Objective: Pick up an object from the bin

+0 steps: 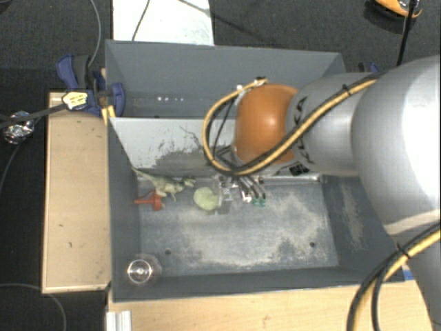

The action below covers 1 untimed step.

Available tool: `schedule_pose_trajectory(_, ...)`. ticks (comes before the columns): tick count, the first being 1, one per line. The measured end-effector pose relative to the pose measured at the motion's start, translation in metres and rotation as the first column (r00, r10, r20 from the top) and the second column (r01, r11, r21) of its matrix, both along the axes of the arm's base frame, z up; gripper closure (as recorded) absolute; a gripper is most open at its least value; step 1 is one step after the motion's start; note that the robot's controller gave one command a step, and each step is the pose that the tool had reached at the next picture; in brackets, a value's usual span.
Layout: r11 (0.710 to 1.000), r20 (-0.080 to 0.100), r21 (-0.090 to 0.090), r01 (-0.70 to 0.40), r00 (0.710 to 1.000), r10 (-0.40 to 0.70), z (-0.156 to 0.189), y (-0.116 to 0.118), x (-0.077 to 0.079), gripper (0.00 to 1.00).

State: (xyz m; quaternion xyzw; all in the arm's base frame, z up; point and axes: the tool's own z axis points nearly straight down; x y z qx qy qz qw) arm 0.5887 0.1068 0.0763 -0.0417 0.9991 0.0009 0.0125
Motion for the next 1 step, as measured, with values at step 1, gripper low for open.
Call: schedule_pose_trajectory(1, 0.999, 0.007, 0.002, -0.037, 0.999, 0.037, -0.0018, -0.0011, 0.0032, 1.00)
